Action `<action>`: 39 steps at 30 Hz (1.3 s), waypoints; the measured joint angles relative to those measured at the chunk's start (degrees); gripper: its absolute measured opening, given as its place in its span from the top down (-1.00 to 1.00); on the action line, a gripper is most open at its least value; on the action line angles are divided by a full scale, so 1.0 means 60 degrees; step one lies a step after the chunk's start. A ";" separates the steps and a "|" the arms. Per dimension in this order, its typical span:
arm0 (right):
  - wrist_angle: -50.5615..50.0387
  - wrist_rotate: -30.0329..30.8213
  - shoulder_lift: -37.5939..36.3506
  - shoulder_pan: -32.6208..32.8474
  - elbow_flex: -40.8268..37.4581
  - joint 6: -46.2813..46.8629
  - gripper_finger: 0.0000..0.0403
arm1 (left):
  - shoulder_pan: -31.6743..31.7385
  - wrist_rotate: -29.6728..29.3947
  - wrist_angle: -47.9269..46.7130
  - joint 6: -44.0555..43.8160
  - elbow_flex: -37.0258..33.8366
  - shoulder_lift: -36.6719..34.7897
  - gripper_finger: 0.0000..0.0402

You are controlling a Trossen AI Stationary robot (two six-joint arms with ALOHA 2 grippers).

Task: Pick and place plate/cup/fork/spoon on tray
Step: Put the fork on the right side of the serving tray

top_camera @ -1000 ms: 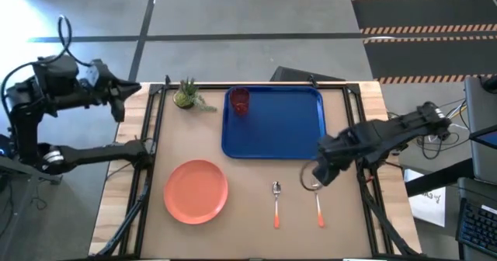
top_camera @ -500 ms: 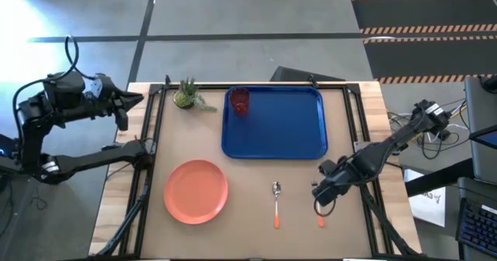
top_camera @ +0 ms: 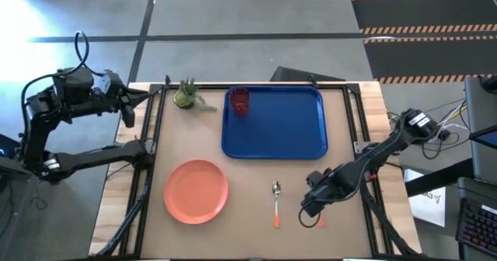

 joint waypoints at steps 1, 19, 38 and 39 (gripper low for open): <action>-0.0003 0.0003 0.0112 0.0000 0.0000 -0.0020 0.04 | 0.0000 0.0004 0.0000 0.0005 0.0000 -0.0002 0.90; 0.0871 0.0721 0.1361 -0.0111 0.0004 -0.0304 0.00 | -0.0001 0.0234 -0.0004 0.0009 0.0000 -0.0226 0.90; 0.0667 0.0835 0.1509 -0.0149 -0.0043 -0.0382 0.76 | 0.0000 0.0568 -0.0015 0.0005 -0.0178 -0.0236 0.90; 0.0760 0.0847 0.1509 -0.0149 -0.0060 -0.0399 0.86 | 0.0000 0.0568 -0.0011 0.0005 -0.0205 -0.0233 0.90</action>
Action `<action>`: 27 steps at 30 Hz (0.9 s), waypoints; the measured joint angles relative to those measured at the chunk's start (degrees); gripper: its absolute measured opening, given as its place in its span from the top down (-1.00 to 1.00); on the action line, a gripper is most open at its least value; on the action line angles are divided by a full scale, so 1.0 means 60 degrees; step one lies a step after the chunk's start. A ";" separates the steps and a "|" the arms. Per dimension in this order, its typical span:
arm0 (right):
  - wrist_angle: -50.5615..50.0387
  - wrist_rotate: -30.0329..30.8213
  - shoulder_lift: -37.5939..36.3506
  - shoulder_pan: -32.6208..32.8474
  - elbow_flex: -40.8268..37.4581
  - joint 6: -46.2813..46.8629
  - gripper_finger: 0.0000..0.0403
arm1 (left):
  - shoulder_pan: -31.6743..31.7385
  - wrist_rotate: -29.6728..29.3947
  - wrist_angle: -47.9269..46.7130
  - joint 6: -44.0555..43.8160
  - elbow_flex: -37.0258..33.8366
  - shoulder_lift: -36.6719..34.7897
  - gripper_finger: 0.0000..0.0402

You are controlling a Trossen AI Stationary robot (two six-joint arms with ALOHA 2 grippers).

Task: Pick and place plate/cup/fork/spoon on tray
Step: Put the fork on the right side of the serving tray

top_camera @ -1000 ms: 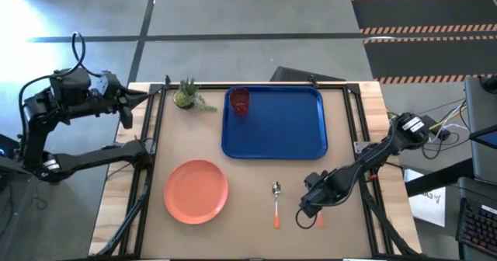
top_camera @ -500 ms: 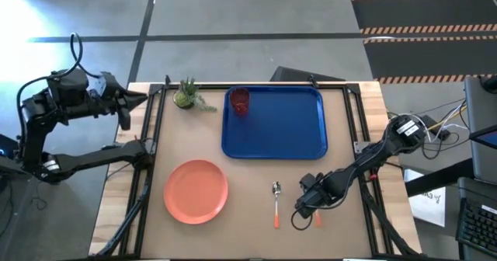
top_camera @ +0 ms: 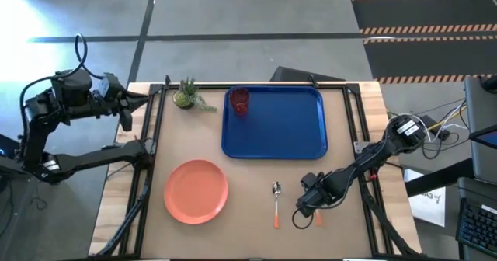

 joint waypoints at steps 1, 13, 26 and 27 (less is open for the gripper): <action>0.0051 0.0026 -0.0001 0.0000 -0.0029 -0.0006 0.90 | 0.0000 0.0000 0.0000 0.0000 -0.0025 0.0000 0.90; 0.0251 0.2437 -0.0105 -0.0089 0.0290 0.0631 0.95 | 0.0000 -0.0011 -0.0076 0.0000 -0.0090 -0.0046 0.90; -0.2243 0.5560 -0.1972 -0.3024 0.1272 -0.2222 0.96 | 0.0000 -0.0040 -0.0132 0.0000 -0.0090 -0.0176 0.90; -0.2312 0.5577 -0.2127 -0.3397 0.1237 -0.2491 0.96 | 0.0000 -0.0043 -0.0194 0.0000 -0.0090 -0.0190 0.90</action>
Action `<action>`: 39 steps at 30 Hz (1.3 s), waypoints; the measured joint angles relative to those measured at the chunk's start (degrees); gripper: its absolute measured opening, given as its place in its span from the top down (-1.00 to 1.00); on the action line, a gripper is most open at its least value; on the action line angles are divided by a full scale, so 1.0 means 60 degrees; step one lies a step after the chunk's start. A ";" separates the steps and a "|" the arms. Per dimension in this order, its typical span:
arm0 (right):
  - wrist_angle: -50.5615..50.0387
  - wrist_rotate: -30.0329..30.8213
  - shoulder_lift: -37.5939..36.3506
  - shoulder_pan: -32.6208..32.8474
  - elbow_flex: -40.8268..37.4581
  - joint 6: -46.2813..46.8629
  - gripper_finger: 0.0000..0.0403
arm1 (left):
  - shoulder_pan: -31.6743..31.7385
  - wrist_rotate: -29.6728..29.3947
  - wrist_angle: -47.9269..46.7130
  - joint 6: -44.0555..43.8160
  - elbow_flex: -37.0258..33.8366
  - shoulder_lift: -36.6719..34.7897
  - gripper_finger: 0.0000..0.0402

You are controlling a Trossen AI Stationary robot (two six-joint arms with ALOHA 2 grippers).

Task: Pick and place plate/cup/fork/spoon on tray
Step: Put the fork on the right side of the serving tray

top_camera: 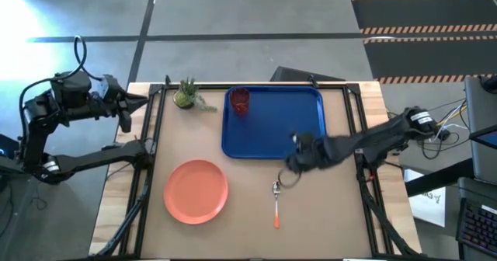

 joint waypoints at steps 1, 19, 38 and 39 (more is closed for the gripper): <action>-0.0068 0.0044 -0.0176 -0.0344 -0.0052 -0.0219 0.96 | 0.0000 0.0003 -0.0040 0.0000 0.0000 -0.0014 0.90; -0.0090 0.0393 -0.1290 -0.3011 -0.1053 -0.1340 0.96 | 0.0000 0.0010 -0.0094 -0.0004 0.0000 -0.0334 0.90; -0.0058 -0.0196 -0.1356 -0.3255 -0.1071 -0.1897 0.96 | 0.0000 0.0011 -0.0079 0.0208 0.0000 -0.0342 0.90; -0.0058 -0.0203 -0.1356 -0.3262 -0.1071 -0.1901 0.96 | 0.0000 0.0011 -0.0079 0.0208 0.0000 -0.0338 0.90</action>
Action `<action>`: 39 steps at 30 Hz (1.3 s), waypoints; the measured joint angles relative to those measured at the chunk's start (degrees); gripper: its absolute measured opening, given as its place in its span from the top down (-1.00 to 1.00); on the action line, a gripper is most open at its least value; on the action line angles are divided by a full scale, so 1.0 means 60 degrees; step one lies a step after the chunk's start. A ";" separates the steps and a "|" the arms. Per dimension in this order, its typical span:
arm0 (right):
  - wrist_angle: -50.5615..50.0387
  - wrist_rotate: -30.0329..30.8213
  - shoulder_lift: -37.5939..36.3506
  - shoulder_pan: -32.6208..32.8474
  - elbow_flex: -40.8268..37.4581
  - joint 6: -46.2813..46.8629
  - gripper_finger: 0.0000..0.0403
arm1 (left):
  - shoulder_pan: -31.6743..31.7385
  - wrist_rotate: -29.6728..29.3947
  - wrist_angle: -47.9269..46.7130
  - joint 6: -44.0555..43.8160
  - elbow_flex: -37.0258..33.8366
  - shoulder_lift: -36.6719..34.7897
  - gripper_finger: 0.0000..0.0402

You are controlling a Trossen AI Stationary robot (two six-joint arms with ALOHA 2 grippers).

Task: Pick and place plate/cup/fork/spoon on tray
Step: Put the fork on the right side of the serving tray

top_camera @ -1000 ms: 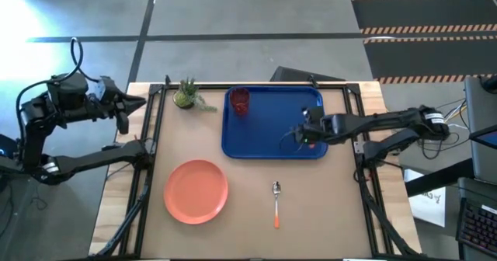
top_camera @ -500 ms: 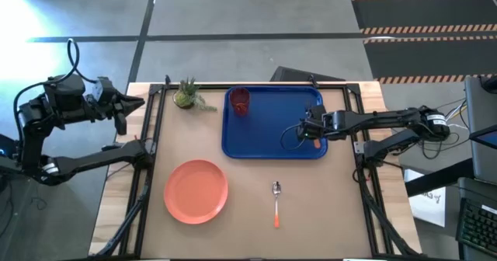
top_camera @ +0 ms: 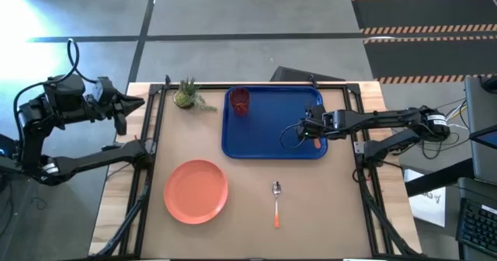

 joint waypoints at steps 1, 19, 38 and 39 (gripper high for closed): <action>0.0000 0.0000 0.0000 0.0000 0.0000 0.0004 0.96 | 0.0000 0.0000 0.0000 -0.0004 0.0000 0.0004 0.90; 0.1104 -0.0403 -0.0007 -0.0033 -0.1509 0.1012 0.96 | 0.0000 0.0004 0.0000 0.0012 0.0000 0.0000 0.90; 0.3767 -0.1806 -0.0011 -0.2257 -0.2710 -0.0834 0.96 | 0.0000 0.0007 -0.0004 0.0004 0.0000 0.0000 0.90; 0.3767 -0.1811 -0.0007 -0.2321 -0.2710 -0.0895 0.96 | 0.0000 0.0007 -0.0004 0.0002 0.0000 0.0000 0.90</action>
